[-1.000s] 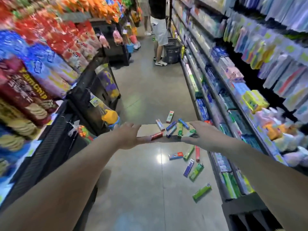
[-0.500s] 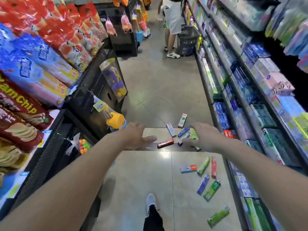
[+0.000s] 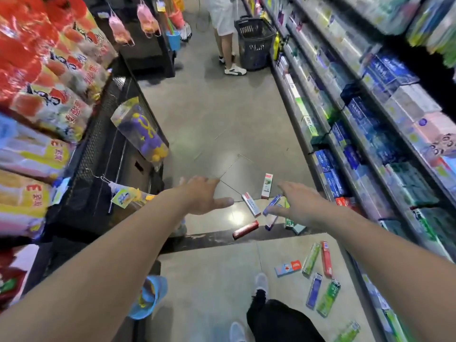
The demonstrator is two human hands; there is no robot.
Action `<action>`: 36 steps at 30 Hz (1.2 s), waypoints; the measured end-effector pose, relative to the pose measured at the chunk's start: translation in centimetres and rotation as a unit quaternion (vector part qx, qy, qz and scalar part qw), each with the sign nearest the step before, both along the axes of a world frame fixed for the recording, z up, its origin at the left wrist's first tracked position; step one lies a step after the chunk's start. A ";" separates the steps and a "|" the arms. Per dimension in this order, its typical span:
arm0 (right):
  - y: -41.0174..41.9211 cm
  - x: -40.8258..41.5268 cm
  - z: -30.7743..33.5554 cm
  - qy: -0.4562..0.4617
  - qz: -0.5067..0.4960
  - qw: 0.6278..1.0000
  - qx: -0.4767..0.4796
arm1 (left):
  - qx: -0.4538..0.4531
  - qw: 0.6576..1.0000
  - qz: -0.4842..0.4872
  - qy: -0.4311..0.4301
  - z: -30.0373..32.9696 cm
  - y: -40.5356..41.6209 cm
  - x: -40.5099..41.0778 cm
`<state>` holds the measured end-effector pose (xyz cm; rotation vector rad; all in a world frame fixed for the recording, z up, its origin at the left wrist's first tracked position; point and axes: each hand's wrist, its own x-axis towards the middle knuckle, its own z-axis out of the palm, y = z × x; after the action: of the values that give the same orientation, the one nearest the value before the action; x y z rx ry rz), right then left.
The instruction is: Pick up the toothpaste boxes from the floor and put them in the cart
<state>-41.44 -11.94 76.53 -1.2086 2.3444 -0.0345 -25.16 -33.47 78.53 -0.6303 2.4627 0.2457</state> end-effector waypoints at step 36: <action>-16.2 -15.1 -63.0 -0.297 -0.509 0.805 0.066 | 0.036 0.917 -0.377 -0.126 -65.7 -16.6 -37.4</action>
<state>-56.54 -28.17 13.50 0.2463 2.0649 -0.5166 -62.59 -50.10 12.86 0.3245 2.2387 -0.0530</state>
